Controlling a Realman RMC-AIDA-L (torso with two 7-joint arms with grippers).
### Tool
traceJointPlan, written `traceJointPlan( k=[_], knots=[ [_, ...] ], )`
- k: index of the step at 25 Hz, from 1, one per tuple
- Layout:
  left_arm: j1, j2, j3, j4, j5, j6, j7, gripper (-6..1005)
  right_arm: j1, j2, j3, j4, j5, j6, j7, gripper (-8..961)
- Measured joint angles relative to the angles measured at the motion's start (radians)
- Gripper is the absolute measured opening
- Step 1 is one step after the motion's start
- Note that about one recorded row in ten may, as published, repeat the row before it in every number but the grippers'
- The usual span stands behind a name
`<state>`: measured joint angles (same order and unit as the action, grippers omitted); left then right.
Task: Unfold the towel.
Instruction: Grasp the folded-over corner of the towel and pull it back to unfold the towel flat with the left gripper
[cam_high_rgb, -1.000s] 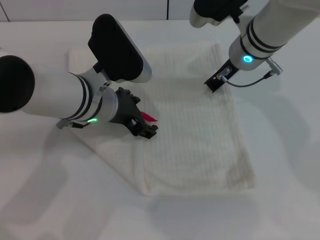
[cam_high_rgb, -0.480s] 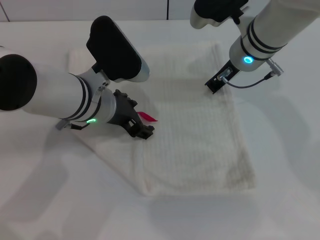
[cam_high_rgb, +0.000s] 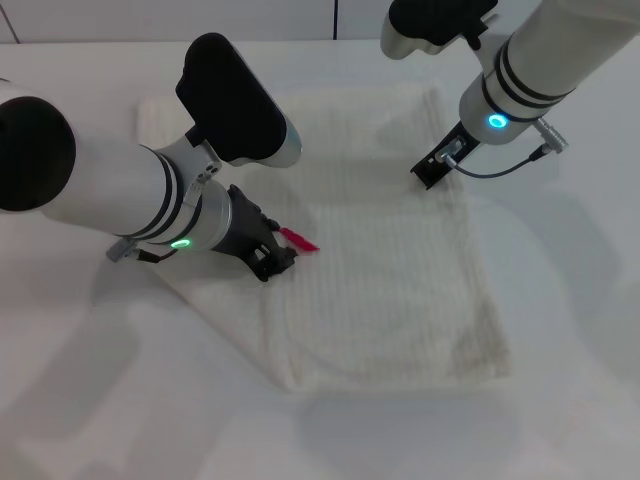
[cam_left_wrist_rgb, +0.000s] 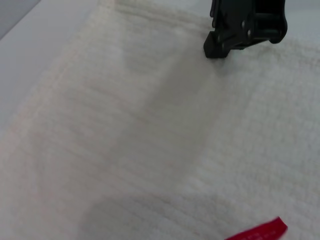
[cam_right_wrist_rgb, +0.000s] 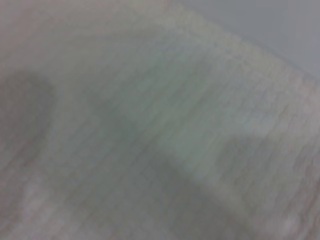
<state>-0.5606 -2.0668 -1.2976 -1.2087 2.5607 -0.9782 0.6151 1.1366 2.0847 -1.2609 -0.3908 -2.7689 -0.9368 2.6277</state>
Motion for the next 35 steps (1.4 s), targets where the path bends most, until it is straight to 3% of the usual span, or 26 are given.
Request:
traceJointPlan(
  k=[2,8,16,25,35],
  knots=[
    [-0.001,0.000,0.002,-0.009,0.001,-0.012,0.000,583,0.000,0.000,0.000,-0.001,0.000,-0.001,0.000,0],
    [0.005,0.000,-0.001,-0.036,0.008,-0.025,-0.008,231,0.000,0.000,0.000,-0.002,0.000,-0.001,0.000,0],
    [0.024,0.000,-0.030,-0.124,0.080,-0.095,-0.056,100,0.000,0.000,0.000,0.001,0.000,-0.001,0.000,-1],
    [0.047,-0.001,-0.019,-0.237,0.228,-0.258,-0.183,82,-0.001,0.000,0.000,-0.002,0.000,0.000,0.000,-1],
    [0.105,-0.001,-0.015,-0.345,0.289,-0.357,-0.274,80,0.000,0.000,0.000,-0.005,0.000,0.000,0.000,-1]
  ],
)
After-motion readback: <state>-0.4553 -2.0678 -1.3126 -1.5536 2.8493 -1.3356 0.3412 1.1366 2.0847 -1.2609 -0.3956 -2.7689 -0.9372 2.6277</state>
